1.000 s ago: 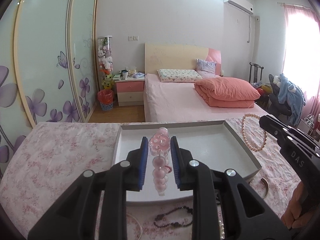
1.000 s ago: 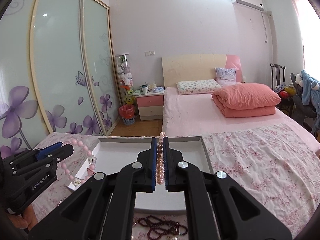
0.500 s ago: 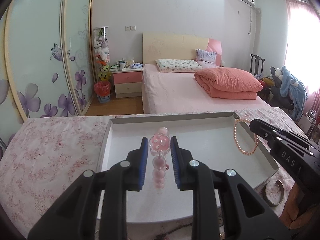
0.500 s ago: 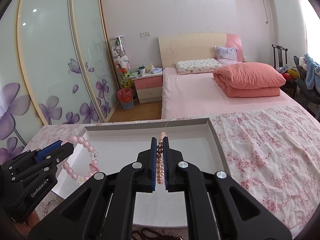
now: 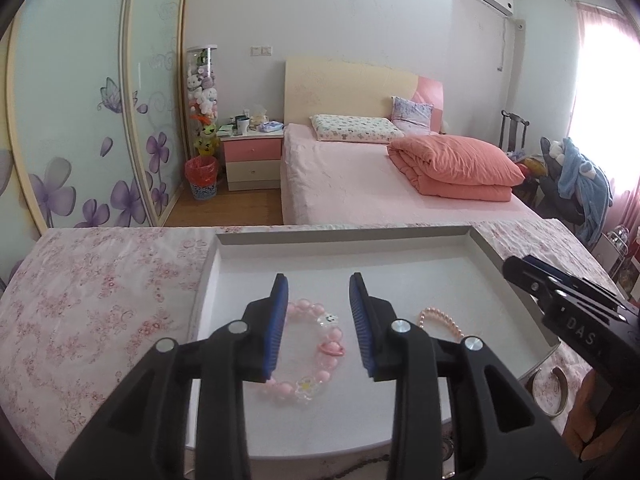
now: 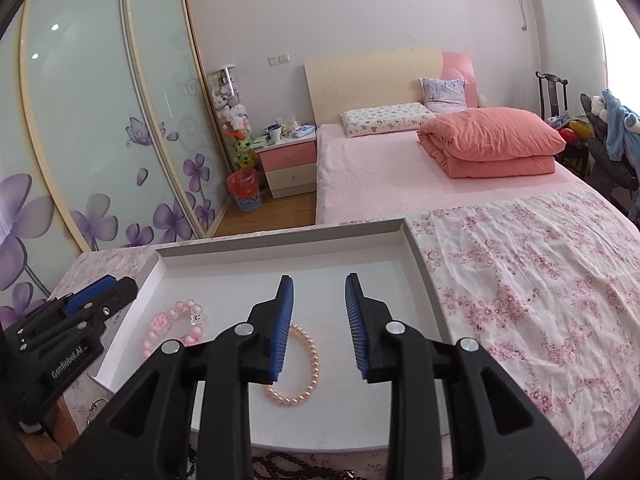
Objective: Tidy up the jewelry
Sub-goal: 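Move the left tool to the thin silver bangle while the right tool reaches the engraved cuff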
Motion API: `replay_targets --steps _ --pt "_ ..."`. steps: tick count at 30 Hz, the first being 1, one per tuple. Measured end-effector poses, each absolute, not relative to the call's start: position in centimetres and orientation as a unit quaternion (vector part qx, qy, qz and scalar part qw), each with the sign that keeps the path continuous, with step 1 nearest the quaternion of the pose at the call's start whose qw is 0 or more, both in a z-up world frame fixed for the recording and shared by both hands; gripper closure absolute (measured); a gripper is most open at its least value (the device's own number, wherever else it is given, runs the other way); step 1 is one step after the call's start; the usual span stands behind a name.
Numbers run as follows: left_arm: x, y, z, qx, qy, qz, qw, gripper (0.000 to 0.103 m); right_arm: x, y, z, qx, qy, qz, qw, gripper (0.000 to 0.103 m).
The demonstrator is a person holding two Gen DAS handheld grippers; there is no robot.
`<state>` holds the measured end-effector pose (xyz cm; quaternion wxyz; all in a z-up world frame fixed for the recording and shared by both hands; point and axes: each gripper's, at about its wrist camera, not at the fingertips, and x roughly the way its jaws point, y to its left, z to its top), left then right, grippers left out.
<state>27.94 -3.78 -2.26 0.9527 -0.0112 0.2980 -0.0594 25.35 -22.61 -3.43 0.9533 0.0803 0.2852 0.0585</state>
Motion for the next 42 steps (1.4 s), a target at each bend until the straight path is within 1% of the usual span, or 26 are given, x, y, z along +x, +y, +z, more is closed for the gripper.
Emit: replay_targets --steps 11,14,16,21,25,27,29,30,32,34,36,42 --pt "26.1 -0.7 -0.9 -0.016 0.288 -0.023 0.957 0.070 23.4 -23.5 -2.4 0.082 0.276 0.049 0.956 0.074" --pt "24.5 -0.2 -0.7 -0.014 0.287 -0.023 0.957 0.070 22.2 -24.1 -2.4 0.082 0.280 0.049 0.955 0.072" --pt "22.9 0.4 -0.6 -0.008 0.286 -0.021 0.958 0.066 21.1 -24.7 -2.5 0.081 0.287 0.046 0.953 0.068" --pt "19.2 2.2 -1.4 0.003 0.294 -0.015 0.956 0.056 18.7 -26.4 -4.0 0.073 0.322 0.034 0.943 0.066" --pt "17.3 3.7 -2.4 0.007 0.314 -0.010 0.949 0.049 17.5 -27.9 -6.2 0.071 0.371 0.021 0.926 0.061" --pt "16.6 4.3 -3.1 0.009 0.326 -0.008 0.945 0.044 17.0 -28.4 -7.2 0.075 0.393 0.017 0.916 0.055" --pt "16.1 4.7 -3.7 0.007 0.338 -0.009 0.941 0.039 17.0 -28.5 -7.9 0.077 0.411 0.016 0.908 0.047" --pt "15.9 4.8 -4.0 0.005 0.343 -0.009 0.939 0.036 16.9 -28.4 -8.1 0.077 0.416 0.014 0.906 0.041" --pt "15.6 5.1 -4.4 0.002 0.351 -0.008 0.936 0.032 17.1 -28.1 -8.5 0.076 0.425 0.014 0.902 0.039" --pt "15.4 5.3 -4.6 0.000 0.355 -0.006 0.935 0.028 17.6 -27.8 -8.7 0.070 0.431 0.009 0.900 0.035" --pt "15.2 5.3 -4.7 0.000 0.357 -0.005 0.934 0.023 18.3 -27.3 -9.0 0.063 0.438 0.001 0.897 0.034" --pt "15.1 5.0 -5.3 0.007 0.368 -0.006 0.930 0.019 19.4 -26.7 -9.6 0.048 0.448 -0.025 0.892 0.032"
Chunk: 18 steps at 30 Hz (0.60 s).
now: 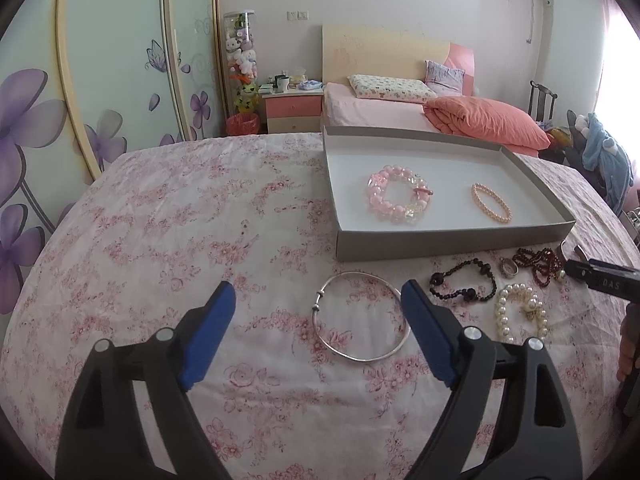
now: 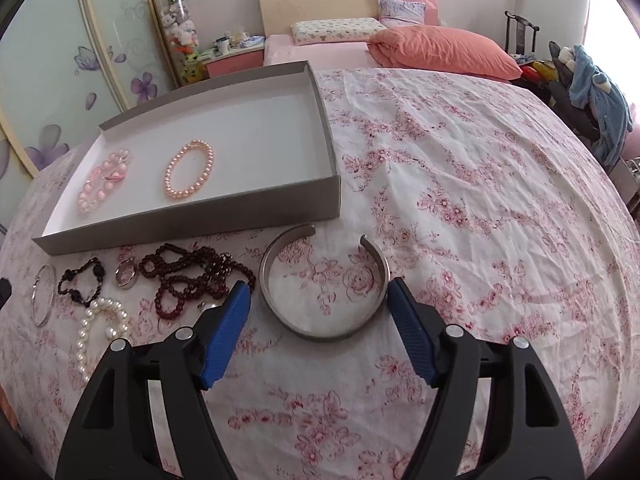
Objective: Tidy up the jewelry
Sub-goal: 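Move the left tool to the thin silver bangle while the right tool reaches the engraved cuff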
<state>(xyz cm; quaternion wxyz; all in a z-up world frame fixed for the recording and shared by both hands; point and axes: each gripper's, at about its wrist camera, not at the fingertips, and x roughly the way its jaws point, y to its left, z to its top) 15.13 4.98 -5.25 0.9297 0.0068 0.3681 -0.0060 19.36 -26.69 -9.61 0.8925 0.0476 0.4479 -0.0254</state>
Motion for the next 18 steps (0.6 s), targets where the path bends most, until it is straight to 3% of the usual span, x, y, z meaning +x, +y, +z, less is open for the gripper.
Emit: replay_targets --steps 18 --pt "16.6 2.9 -7.7 0.033 0.422 -0.009 0.906 0.015 18.4 -26.6 -9.6 0.046 0.440 -0.026 0.896 0.035"
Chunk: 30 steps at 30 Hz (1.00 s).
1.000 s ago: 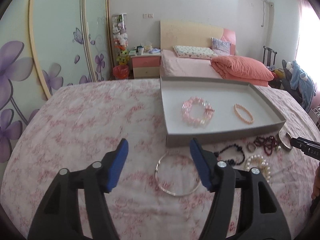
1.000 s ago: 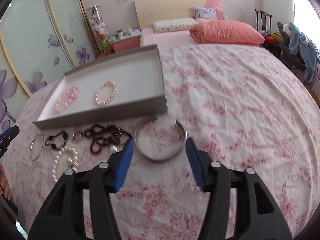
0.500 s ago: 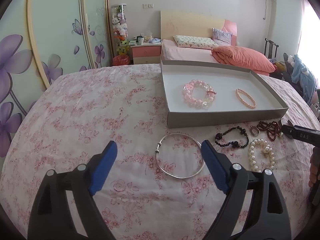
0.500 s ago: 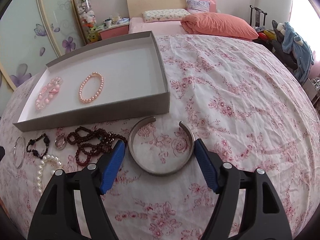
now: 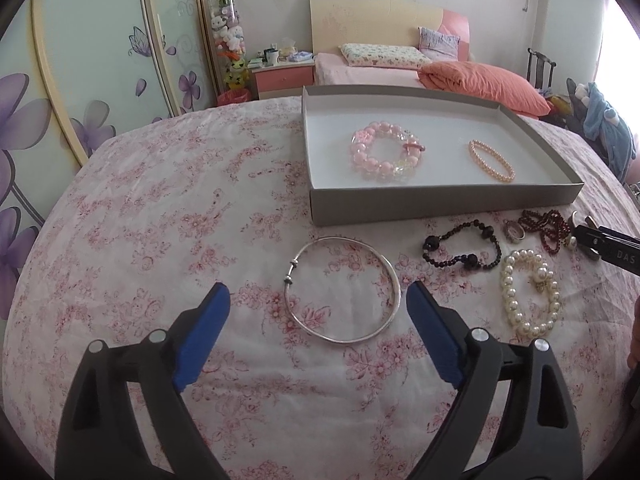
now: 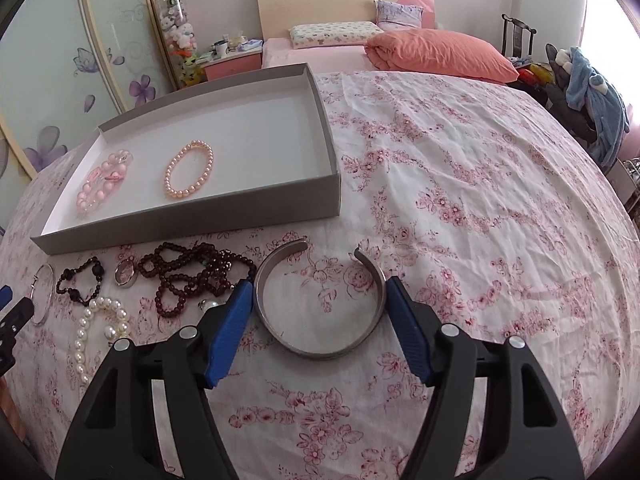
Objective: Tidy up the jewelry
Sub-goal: 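Move the left tool to the thin silver bangle while the right tool reaches the engraved cuff, then grasp the thin silver bangle with the left tool while the right tool grasps the silver cuff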
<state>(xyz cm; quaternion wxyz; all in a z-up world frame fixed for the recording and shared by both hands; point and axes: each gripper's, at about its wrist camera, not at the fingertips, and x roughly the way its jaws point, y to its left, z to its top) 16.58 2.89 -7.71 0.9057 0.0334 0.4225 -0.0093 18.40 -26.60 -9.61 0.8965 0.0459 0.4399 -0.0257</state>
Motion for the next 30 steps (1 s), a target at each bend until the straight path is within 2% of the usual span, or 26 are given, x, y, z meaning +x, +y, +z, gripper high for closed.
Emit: replay_targets --steps 9,23,28,30 --pt "18.5 2.2 -9.3 0.039 0.453 0.003 0.891 0.015 18.3 -26.6 -9.6 0.045 0.439 -0.025 0.897 0.035" --pt "19.4 2.4 -9.5 0.017 0.458 -0.009 0.889 0.015 18.3 -26.0 -9.5 0.028 0.448 -0.030 0.893 0.033" --pt "19.1 2.1 -9.5 0.021 0.457 -0.016 0.889 0.017 18.3 -26.0 -9.5 0.025 0.446 -0.031 0.894 0.034" --pt "19.0 2.0 -9.5 0.022 0.453 -0.021 0.891 0.024 18.3 -26.1 -9.5 0.025 0.446 -0.030 0.894 0.035"
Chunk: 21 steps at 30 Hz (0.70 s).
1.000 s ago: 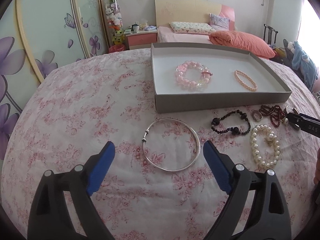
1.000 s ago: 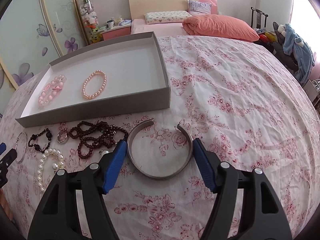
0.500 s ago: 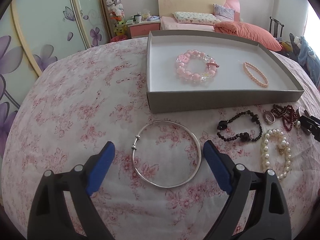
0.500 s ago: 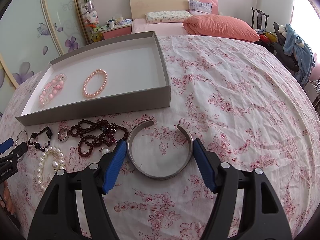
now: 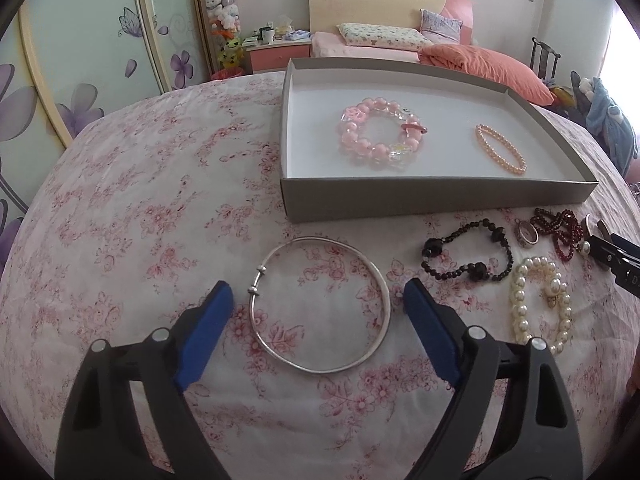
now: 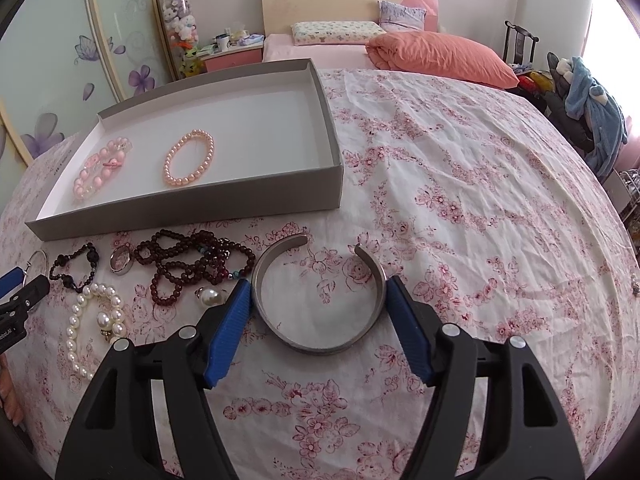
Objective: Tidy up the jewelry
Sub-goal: 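Grasp the thin silver bangle with the left tool while the right tool grasps the silver cuff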
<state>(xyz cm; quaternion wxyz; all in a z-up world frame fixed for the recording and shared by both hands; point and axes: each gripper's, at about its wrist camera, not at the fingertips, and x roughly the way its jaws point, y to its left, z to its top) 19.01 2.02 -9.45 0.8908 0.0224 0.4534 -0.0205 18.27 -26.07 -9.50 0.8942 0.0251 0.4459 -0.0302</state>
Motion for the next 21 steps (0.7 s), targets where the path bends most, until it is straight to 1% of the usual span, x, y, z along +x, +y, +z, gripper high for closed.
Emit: replay_targets --steps 1,2,13,21 --pt "18.9 1.9 -9.4 0.025 0.451 -0.023 0.892 0.027 18.2 -26.0 -9.5 0.026 0.446 -0.030 0.894 0.035" --pt "18.8 1.7 -9.3 0.027 0.449 -0.025 0.893 0.034 18.2 -26.0 -9.5 0.027 0.445 -0.029 0.894 0.035" --pt "18.7 2.1 -9.1 0.024 0.451 -0.014 0.892 0.035 17.5 -27.0 -9.3 0.047 0.438 -0.026 0.897 0.036" --pt "17.4 2.7 -8.0 0.020 0.424 -0.006 0.905 0.035 16.6 -26.5 -8.2 0.042 0.411 -0.018 0.910 0.036"
